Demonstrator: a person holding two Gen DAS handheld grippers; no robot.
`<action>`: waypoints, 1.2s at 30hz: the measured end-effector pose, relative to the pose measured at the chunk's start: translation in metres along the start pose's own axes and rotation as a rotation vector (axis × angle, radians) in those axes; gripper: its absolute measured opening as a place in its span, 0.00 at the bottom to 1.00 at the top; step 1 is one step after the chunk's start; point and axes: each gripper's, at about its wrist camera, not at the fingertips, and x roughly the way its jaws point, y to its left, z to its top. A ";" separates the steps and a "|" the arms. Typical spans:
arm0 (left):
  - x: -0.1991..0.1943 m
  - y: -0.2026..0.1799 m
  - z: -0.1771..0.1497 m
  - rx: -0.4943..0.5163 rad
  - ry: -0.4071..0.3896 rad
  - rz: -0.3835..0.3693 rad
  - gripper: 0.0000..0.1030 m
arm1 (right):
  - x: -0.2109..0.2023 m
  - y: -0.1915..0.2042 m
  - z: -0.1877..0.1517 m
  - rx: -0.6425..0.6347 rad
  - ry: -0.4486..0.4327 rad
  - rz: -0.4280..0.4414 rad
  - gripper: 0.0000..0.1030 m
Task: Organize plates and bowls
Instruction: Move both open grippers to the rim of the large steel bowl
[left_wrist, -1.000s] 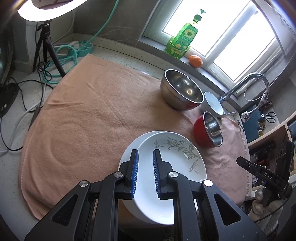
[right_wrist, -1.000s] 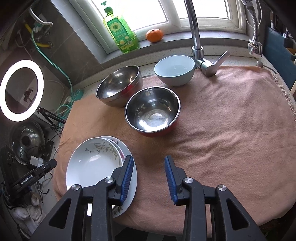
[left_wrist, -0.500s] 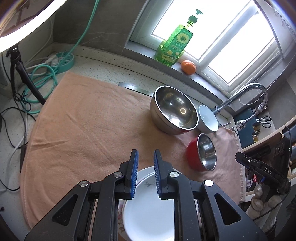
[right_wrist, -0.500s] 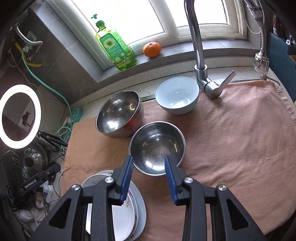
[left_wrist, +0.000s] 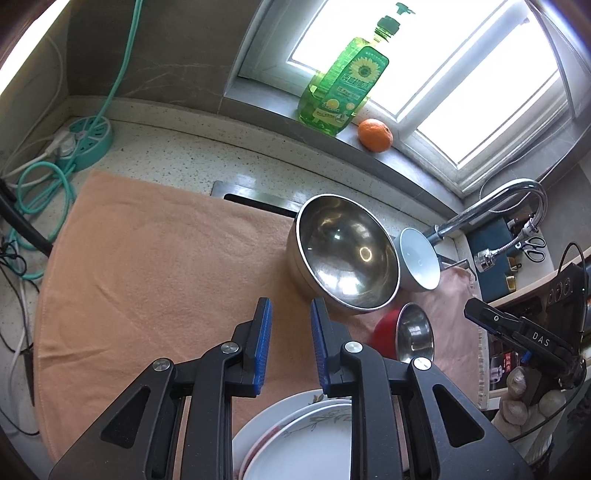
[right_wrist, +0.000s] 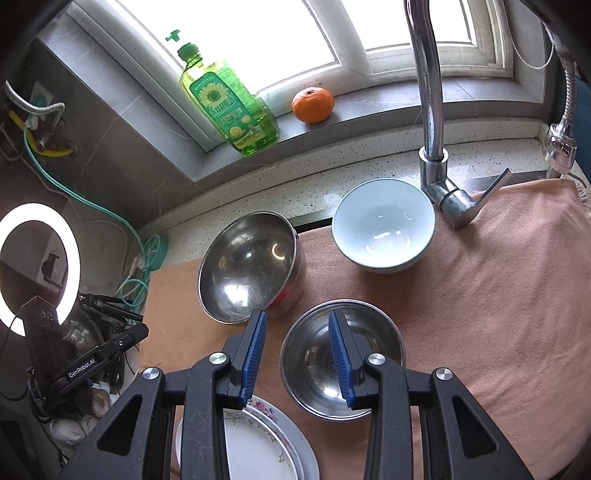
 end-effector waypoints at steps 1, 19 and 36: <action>0.002 0.000 0.002 0.002 0.002 0.001 0.19 | 0.001 0.000 0.002 0.002 -0.004 -0.006 0.31; 0.044 -0.004 0.028 -0.006 0.058 -0.017 0.19 | 0.031 -0.012 0.027 0.053 0.025 -0.013 0.31; 0.083 0.008 0.057 -0.041 0.108 -0.021 0.19 | 0.091 0.001 0.055 0.052 0.101 -0.061 0.31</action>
